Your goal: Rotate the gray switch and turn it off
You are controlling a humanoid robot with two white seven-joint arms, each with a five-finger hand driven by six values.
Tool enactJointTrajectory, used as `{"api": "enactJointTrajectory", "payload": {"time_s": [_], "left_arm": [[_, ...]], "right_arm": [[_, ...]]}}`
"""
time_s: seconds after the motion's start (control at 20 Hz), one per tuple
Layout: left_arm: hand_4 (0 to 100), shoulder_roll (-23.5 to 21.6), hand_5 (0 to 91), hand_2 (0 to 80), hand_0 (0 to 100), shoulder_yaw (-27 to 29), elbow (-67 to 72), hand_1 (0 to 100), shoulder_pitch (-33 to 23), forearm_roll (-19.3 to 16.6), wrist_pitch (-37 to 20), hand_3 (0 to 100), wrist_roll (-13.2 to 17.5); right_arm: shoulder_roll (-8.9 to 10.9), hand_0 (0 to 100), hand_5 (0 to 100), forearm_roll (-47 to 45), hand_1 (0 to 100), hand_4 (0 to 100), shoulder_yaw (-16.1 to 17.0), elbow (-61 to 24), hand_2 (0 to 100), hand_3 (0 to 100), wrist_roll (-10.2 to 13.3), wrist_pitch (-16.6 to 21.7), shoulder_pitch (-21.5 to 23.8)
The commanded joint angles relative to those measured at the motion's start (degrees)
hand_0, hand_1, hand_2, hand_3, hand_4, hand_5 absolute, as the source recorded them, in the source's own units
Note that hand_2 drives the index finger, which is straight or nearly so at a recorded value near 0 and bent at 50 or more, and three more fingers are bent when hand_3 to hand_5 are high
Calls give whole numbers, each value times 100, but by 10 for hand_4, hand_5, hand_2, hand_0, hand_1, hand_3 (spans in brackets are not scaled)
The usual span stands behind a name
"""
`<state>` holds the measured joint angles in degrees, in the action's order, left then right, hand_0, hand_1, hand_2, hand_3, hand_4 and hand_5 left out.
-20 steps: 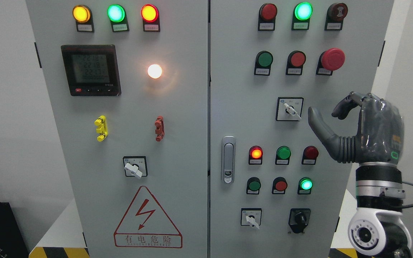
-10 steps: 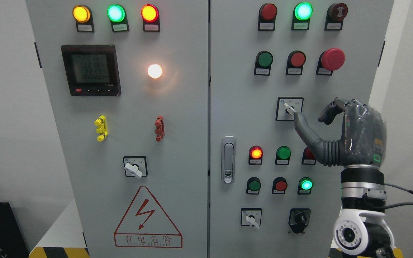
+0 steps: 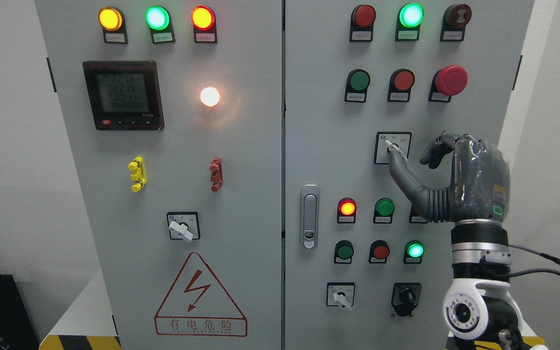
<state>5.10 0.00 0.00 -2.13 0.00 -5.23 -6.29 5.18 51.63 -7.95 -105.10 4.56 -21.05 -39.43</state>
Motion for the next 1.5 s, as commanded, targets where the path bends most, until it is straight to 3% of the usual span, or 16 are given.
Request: {"api": "enactJointTrajectory", "payload": {"time_s": [0.0,1.45], "left_arm": [[0,0,0,0,120,176,132,389,2,-44,4,0,-4],[0,0,0,0,120,185,132,389,2,-44,4,0,-4]], "right_arm": [[-52,128,762,-4,320,621,-40,139,660,804,-8,4,-47],[-26,130,744,23,340,610,-40,314,627,784,1,4,-161]]}}
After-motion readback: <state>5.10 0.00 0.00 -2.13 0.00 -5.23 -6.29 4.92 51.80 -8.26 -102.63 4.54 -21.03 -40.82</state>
